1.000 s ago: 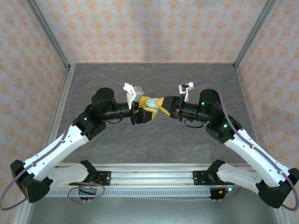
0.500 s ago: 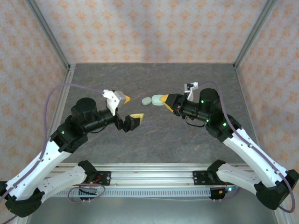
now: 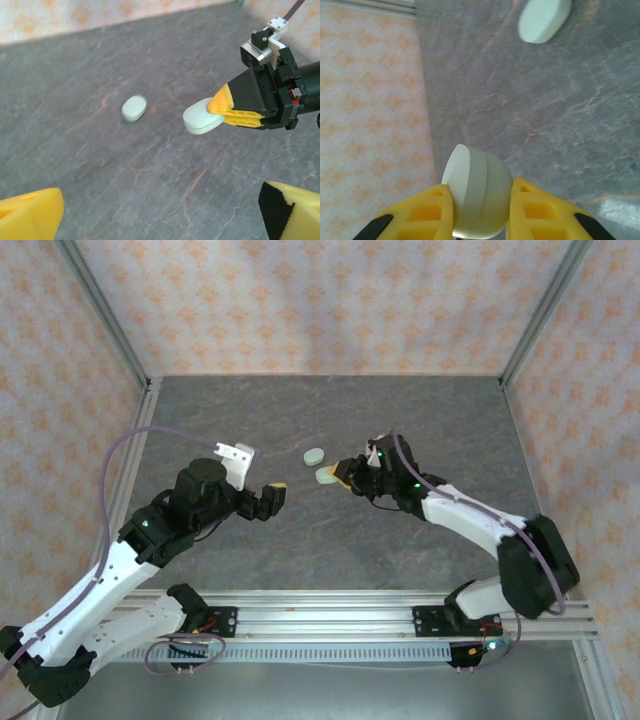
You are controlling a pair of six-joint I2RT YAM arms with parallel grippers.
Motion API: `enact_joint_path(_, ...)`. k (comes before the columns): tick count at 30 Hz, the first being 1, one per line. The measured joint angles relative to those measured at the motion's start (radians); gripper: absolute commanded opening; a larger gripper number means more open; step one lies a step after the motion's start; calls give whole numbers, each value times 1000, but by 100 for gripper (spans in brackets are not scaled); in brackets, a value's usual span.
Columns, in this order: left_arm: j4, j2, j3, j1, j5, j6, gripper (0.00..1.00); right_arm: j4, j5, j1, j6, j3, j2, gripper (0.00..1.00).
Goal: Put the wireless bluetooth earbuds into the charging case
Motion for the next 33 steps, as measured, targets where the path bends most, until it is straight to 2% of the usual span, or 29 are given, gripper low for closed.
enact_joint_path(6, -3, -21, -107, 25, -51, -86, 100, 156, -53, 0, -10, -2, 208, 15)
enact_joint_path(13, 5, -18, -181, 95, -87, -176, 100, 319, -109, -2, -15, -19, 412, 16)
enact_joint_path(15, 13, -8, -185, 107, -93, -190, 100, 355, -114, -2, -11, -30, 417, 22)
enact_joint_path(18, 35, 8, -189, 117, -96, -204, 100, 369, -116, -2, -23, -44, 415, 41)
enact_joint_path(22, 43, 26, -190, 147, -103, -210, 100, 290, -96, -2, -82, -56, 354, 61)
enact_joint_path(27, 41, 24, -190, 234, -115, -200, 100, 74, -29, -2, -182, -69, 165, 68)
enact_joint_path(31, 27, -3, -188, 299, -166, -147, 100, -145, 98, -10, -301, -42, -28, 75)
enact_joint_path(33, 28, -24, -188, 320, -207, -108, 100, -245, 195, -16, -371, -10, -110, 85)
